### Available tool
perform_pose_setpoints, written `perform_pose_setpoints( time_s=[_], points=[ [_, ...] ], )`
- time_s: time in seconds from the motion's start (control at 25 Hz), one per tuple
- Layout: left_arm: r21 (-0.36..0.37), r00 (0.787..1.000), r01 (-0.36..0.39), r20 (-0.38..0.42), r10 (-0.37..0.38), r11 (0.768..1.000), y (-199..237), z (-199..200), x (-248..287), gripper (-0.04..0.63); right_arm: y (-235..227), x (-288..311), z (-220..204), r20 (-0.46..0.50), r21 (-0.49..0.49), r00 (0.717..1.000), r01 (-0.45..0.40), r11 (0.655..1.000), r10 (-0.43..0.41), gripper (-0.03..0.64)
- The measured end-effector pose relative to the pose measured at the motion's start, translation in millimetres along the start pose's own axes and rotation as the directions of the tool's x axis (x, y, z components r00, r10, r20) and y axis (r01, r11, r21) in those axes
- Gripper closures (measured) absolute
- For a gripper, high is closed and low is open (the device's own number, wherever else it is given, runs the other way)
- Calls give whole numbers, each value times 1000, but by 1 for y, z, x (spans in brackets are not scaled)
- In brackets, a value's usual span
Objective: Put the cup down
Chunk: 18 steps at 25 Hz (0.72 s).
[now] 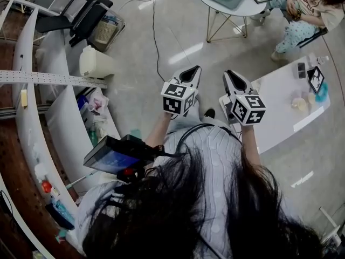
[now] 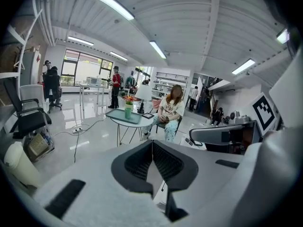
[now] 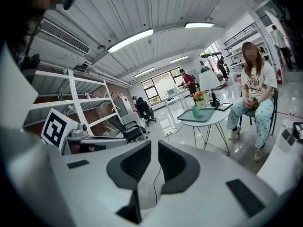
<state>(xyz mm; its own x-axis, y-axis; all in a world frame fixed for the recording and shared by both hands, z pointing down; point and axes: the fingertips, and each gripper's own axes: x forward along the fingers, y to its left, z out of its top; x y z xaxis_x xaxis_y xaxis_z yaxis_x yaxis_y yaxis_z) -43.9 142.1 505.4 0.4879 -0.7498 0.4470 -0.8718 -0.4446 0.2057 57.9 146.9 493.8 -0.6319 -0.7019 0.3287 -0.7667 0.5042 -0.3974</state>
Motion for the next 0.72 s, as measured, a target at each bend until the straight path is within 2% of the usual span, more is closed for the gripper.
perform_pose_setpoints(
  time_s=[0.72],
  points=[
    [-4,1000,0,4,0,1000,-7,-7,-5,577,7,-6,-6,-18,-33,1000,-21,999,21,552]
  ],
)
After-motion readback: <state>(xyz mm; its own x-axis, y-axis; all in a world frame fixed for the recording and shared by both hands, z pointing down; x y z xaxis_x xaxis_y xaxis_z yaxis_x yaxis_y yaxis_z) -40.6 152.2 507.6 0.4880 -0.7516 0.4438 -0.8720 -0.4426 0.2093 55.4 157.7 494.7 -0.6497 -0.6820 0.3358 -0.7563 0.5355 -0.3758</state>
